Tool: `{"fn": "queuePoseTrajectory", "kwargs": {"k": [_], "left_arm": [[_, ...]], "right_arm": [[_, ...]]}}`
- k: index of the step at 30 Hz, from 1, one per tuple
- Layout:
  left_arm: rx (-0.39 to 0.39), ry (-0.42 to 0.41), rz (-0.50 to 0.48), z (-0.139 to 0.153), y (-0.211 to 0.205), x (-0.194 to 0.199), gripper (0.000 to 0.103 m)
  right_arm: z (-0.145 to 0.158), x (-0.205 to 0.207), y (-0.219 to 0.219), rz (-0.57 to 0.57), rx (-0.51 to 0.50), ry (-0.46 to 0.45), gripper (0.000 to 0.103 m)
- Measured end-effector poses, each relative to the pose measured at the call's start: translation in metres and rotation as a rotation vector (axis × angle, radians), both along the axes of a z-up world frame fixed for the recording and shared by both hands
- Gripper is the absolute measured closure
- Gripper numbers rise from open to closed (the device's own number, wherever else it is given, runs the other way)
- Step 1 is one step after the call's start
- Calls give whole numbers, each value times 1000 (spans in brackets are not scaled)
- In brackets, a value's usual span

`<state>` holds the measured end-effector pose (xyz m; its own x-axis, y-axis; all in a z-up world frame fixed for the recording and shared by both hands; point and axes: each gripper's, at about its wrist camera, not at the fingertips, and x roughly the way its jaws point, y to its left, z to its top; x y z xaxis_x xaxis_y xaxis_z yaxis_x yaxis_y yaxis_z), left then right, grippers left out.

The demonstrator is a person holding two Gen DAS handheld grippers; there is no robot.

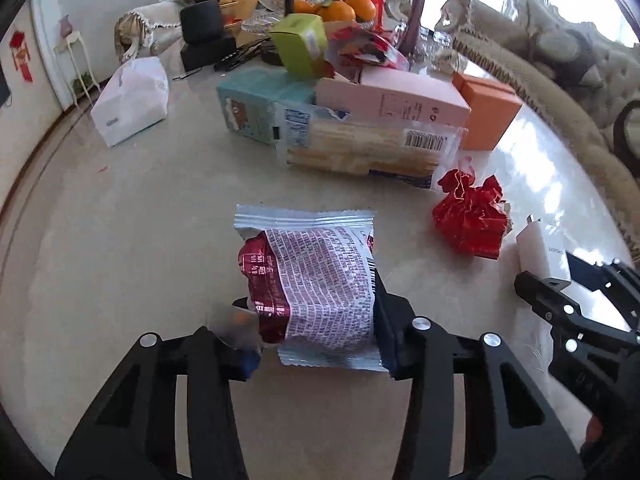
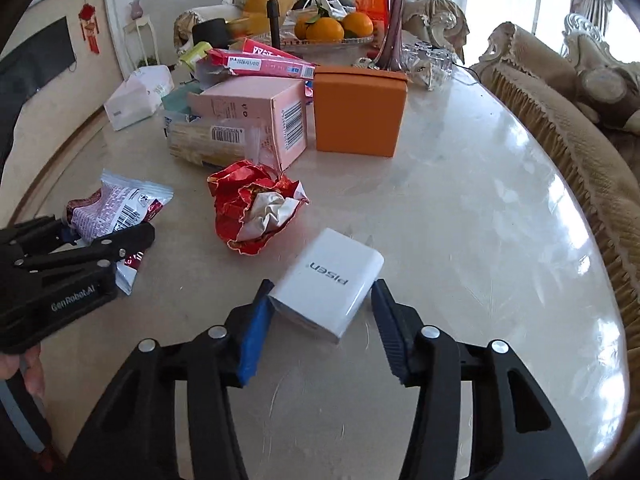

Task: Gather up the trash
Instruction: 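Carry the snack bag and white charger to the wastebasket and open both tools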

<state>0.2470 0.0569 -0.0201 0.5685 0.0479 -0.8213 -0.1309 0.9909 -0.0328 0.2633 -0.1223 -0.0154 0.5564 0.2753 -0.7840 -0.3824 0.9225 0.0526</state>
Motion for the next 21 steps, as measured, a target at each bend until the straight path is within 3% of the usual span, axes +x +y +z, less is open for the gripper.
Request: {"fn": "queuePoseTrajectory", "kwargs": {"k": [4,7,12,21], "left_arm": [[-43,-39,12,3,10,-17,58],[-53,-73,3,10,10,-36,58],[-10,-119,4,28,6,-79,58],[11,-192,-76,53,-16,-188,58]], "right_arm": [[1,-6,-19,5,130,39,57],[3,-16,-24,15,158,44,57],[12,-47,-32,38,245,27,57],[34,-166,-47,173,358,-15,57]]}}
